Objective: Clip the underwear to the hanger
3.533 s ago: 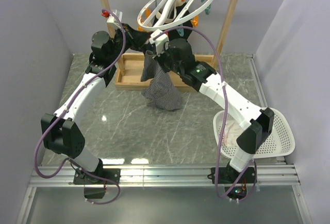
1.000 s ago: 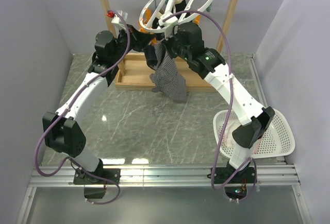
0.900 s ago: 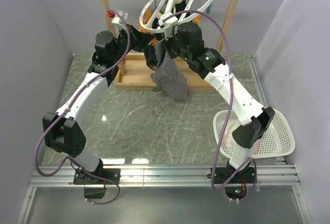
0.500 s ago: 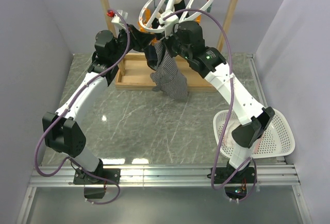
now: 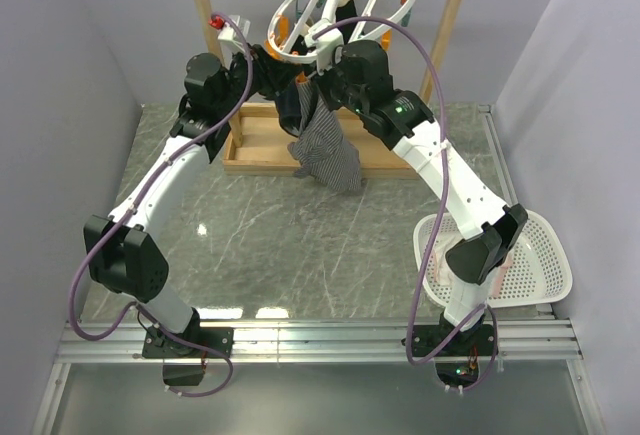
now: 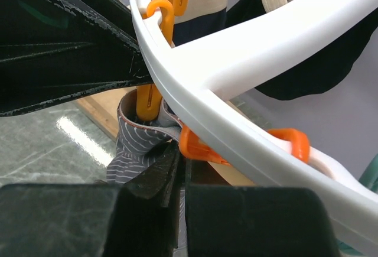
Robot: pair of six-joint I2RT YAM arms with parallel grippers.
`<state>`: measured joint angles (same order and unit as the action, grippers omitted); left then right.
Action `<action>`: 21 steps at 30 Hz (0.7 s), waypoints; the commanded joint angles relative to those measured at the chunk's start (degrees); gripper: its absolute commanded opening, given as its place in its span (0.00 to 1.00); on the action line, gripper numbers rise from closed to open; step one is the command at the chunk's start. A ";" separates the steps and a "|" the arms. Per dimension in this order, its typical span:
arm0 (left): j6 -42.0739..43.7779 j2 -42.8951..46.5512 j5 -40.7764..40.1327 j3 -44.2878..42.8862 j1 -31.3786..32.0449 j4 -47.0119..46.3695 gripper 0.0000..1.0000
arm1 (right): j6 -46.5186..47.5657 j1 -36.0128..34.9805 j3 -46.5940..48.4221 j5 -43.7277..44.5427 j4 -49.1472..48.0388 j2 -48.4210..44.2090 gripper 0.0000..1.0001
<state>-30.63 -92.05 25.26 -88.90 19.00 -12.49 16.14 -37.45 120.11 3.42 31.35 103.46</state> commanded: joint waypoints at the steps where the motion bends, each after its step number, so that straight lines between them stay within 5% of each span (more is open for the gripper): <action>1: 0.75 -0.41 1.03 -3.21 0.24 -0.08 0.30 | 0.12 0.36 3.37 -0.26 -1.91 -0.19 0.00; 21: -2.06 1.52 2.69 -2.59 -1.51 -2.27 0.56 | 0.29 0.36 3.90 -0.61 -1.65 0.43 0.00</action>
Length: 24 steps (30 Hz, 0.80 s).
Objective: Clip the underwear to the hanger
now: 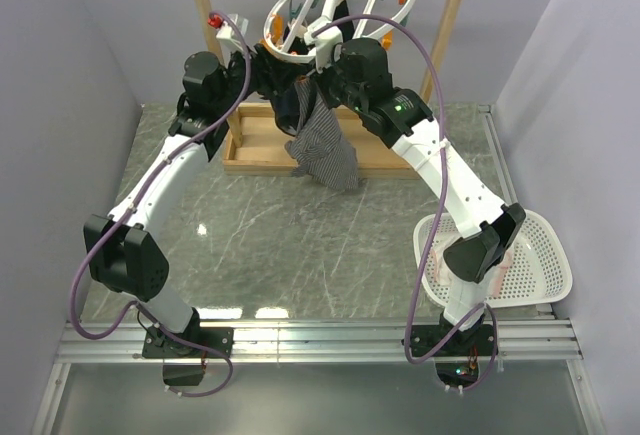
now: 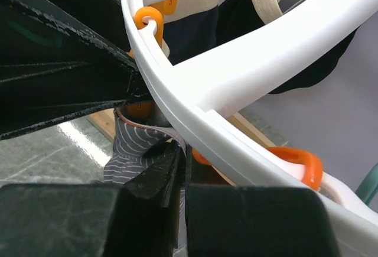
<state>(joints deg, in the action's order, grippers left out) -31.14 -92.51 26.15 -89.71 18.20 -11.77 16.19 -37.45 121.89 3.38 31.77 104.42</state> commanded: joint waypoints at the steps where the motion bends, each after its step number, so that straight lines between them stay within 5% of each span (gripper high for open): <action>1: -1.82 2.24 1.80 -1.70 -0.97 -3.26 0.57 | 0.08 0.36 1.87 -0.65 -2.15 -0.53 0.00; 13: -6.48 9.36 2.76 6.21 -5.97 -1.24 0.64 | -0.19 0.19 -8.85 -6.89 -6.01 -4.14 0.00; 24: -4.73 14.72 3.03 14.03 -7.56 1.31 0.66 | 0.08 -0.69 -16.76 -10.40 -8.48 -6.51 0.51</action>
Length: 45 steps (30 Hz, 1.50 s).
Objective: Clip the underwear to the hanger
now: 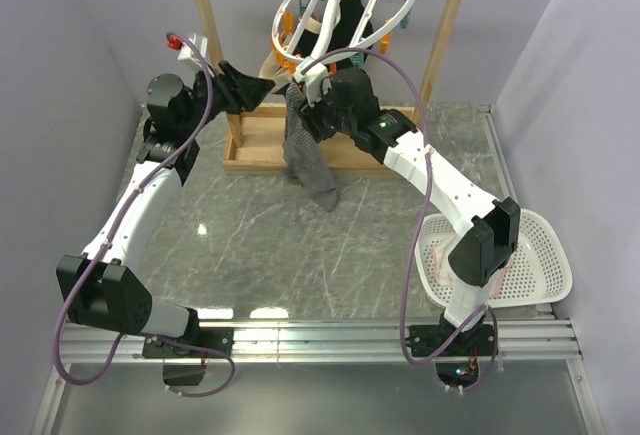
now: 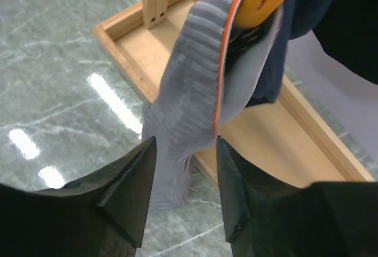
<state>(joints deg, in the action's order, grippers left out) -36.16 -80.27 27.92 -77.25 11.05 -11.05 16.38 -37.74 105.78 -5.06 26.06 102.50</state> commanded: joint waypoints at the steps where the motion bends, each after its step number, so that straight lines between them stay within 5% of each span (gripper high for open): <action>1: 0.74 2.75 1.34 2.01 -0.41 0.94 0.66 | -0.47 -0.41 -0.92 -2.49 -2.51 -5.11 0.53; 12: 11.37 6.53 10.30 14.22 -0.33 0.07 0.70 | -13.47 4.24 -20.24 -15.67 -3.91 -19.60 0.59; 17: 14.27 4.69 7.24 17.05 2.74 -0.12 0.71 | -22.95 9.86 -32.28 -18.75 -8.56 -24.80 0.59; 21: 17.61 3.37 -10.21 17.84 14.30 1.56 0.77 | -26.92 14.35 -33.80 -19.28 -11.03 -22.79 0.57; 22: 18.57 2.93 -20.78 18.80 16.79 1.56 0.77 | -27.62 15.84 -33.45 -19.72 -11.04 -20.95 0.57; 26: 15.08 -0.67 -35.79 18.37 25.24 2.34 0.80 | -30.70 18.66 -31.16 -20.17 -11.74 -16.37 0.55; 36: 3.91 -17.71 -55.32 3.18 30.09 10.86 0.81 | -34.75 22.71 -27.82 -22.71 -16.39 -8.64 0.53; 41: 2.94 -21.07 -55.52 0.26 29.21 11.49 0.60 | -36.07 23.41 -25.71 -26.93 -18.41 -5.38 0.52; 42: 3.55 -20.89 -55.08 0.61 28.77 9.75 0.41 | -36.07 23.50 -25.53 -27.63 -18.59 -4.68 0.52; 45: 7.66 -18.53 -51.23 3.15 28.42 7.98 0.17 | -36.07 23.76 -24.92 -30.44 -19.47 -3.71 0.51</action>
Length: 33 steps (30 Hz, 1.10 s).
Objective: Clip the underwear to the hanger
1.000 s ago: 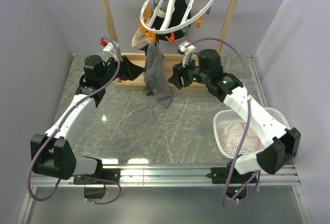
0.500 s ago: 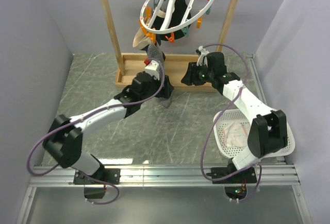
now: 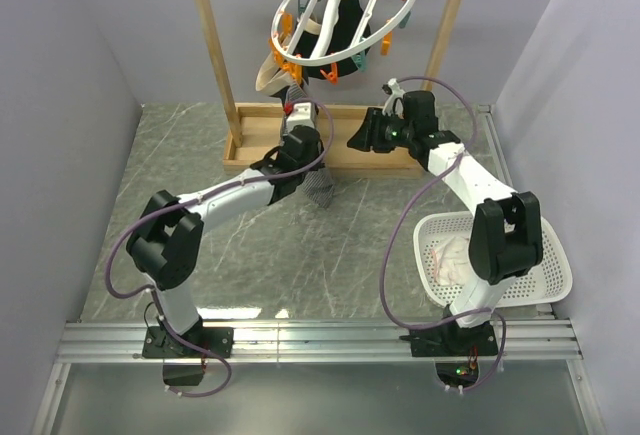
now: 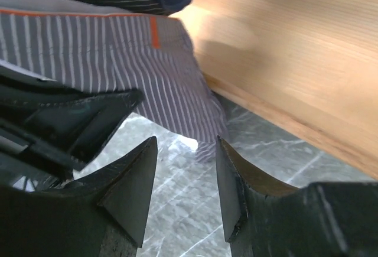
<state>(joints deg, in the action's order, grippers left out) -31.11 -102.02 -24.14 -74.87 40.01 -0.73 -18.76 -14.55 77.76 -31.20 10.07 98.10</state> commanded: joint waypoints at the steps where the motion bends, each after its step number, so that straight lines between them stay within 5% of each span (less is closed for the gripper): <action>1: 4.03 5.40 3.03 3.13 -0.63 -4.52 0.12 | -1.10 0.57 3.28 -4.74 -3.47 1.38 0.51; 3: 8.41 7.79 10.84 5.43 -0.98 -6.20 0.00 | -1.01 0.75 3.80 -7.11 -4.26 2.78 0.52; 10: 15.47 19.13 40.29 16.52 -9.41 -12.90 0.00 | -6.89 2.06 4.16 -19.33 -9.52 6.40 0.63; 16: 13.45 19.75 56.55 17.92 -16.71 -14.29 0.00 | -25.30 2.24 -2.94 -25.92 -25.15 7.89 0.77; 19: 11.35 20.10 64.11 18.97 -17.95 -18.50 0.00 | -36.31 2.15 -5.94 -28.21 -40.43 10.78 0.78; 23: 8.01 20.72 69.75 20.02 -18.65 -23.42 0.00 | -52.85 1.80 -9.20 -27.69 -58.45 15.62 0.80; 33: 7.12 22.65 76.08 19.24 -18.65 -27.31 0.00 | -63.84 -1.36 -11.04 -28.38 -68.41 20.19 0.80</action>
<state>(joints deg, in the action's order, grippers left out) -23.64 -81.36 47.27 -54.24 21.61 -23.73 -75.75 -14.09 66.74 -57.45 -47.57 118.24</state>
